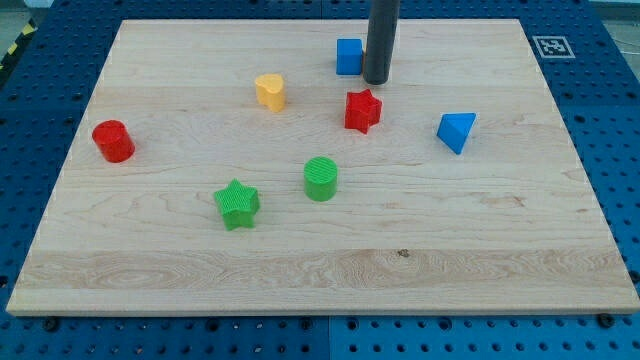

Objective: Place arm in between yellow heart and green star

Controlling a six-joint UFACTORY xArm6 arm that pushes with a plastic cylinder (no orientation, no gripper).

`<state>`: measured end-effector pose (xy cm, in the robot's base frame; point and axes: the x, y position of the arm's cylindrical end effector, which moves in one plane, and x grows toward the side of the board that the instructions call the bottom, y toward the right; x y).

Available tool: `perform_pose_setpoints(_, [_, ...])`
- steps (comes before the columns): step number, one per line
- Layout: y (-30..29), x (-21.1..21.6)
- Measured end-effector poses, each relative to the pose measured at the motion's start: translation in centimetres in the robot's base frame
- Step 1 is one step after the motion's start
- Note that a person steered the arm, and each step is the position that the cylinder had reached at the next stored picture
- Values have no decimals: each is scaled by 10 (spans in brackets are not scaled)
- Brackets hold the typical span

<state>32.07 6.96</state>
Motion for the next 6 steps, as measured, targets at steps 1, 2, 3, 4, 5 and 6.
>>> perform_pose_setpoints(1, [-1,38])
perform_pose_setpoints(2, [-12,89])
perform_pose_setpoints(3, [-32,123])
perform_pose_setpoints(4, [-57,144])
perform_pose_setpoints(5, [-81,152])
perform_pose_setpoints(6, [-106,155])
